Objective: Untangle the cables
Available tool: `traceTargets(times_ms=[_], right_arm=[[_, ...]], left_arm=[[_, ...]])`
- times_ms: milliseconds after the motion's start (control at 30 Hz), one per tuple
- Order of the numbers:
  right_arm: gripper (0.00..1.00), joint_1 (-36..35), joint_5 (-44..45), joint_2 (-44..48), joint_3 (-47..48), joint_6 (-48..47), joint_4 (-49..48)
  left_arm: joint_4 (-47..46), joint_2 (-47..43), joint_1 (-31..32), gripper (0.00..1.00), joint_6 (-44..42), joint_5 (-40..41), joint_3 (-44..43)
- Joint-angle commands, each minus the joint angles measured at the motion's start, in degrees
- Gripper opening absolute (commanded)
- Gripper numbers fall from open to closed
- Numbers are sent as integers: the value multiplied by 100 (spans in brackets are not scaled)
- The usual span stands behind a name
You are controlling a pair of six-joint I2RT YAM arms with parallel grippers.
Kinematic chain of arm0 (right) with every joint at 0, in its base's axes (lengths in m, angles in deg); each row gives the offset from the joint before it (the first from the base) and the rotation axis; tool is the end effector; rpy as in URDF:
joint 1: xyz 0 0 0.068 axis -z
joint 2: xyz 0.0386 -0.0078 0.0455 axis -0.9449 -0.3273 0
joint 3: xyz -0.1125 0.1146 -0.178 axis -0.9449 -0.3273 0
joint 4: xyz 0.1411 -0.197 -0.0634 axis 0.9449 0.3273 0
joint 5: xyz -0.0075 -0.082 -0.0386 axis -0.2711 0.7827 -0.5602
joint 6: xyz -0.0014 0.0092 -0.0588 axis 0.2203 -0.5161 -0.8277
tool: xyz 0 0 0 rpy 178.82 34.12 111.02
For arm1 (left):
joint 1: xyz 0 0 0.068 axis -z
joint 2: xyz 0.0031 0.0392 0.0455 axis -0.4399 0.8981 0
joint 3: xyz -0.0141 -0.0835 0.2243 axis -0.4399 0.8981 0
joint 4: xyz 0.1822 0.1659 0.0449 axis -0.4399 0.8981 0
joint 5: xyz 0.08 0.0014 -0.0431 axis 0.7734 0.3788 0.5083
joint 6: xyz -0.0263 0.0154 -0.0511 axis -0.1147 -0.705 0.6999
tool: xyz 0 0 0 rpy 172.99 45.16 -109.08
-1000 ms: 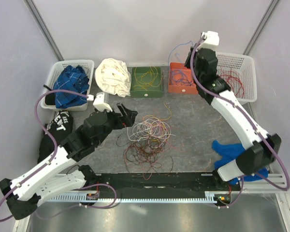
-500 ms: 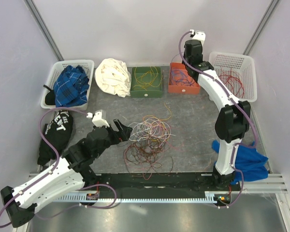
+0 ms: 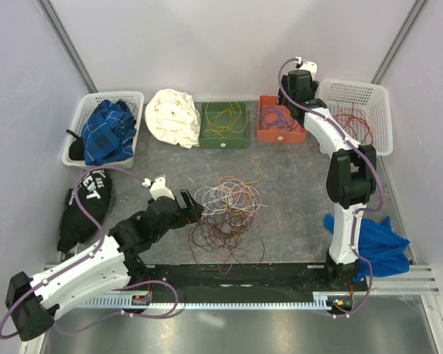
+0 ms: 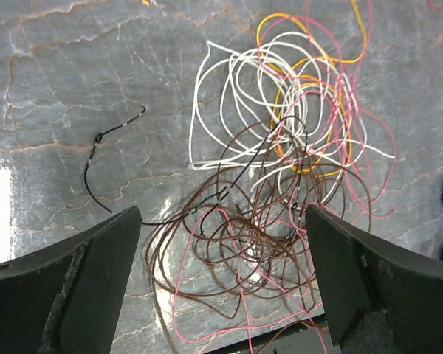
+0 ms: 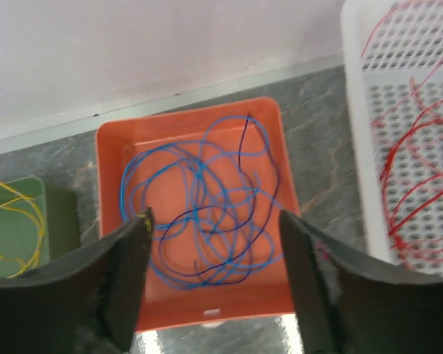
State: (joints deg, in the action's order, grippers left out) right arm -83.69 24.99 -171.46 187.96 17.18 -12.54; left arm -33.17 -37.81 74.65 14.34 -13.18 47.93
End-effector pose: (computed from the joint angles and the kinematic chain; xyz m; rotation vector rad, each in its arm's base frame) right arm 0.4715 0.0898 0.2646 0.2938 1.9804 -0.0881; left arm 0.1291 -0.1211 0.1953 -0.2874 2.1904 -0.5756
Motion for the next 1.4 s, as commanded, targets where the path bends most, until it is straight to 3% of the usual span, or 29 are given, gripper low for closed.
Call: traceTargets(times_ms=[0, 167, 333, 533, 767, 1000, 1367], right_arm=[[82, -39, 28, 894, -627, 242, -683], [86, -39, 221, 2159, -1437, 531, -895], [83, -39, 283, 3800, -3149, 954, -1193], [79, -47, -173, 5103, -5013, 1753, -1501], [76, -56, -692, 5755, -6463, 1860, -1668], [76, -328, -1254, 6344, -7309, 1692, -1703], [76, -2507, -1492, 5906, -7459, 1306, -1703]], left_arm=[[-202, 92, -22, 100, 165, -31, -129], [-193, -57, -22, 100, 288, -171, 20], [-211, -486, -22, 100, 543, -321, 275], [-404, -751, -13, 100, 815, -514, 547], [-396, -944, -13, 100, 842, -787, 767], [-457, -962, -13, 100, 1017, -506, 829], [-1257, 688, -13, 99, 957, -909, 557]])
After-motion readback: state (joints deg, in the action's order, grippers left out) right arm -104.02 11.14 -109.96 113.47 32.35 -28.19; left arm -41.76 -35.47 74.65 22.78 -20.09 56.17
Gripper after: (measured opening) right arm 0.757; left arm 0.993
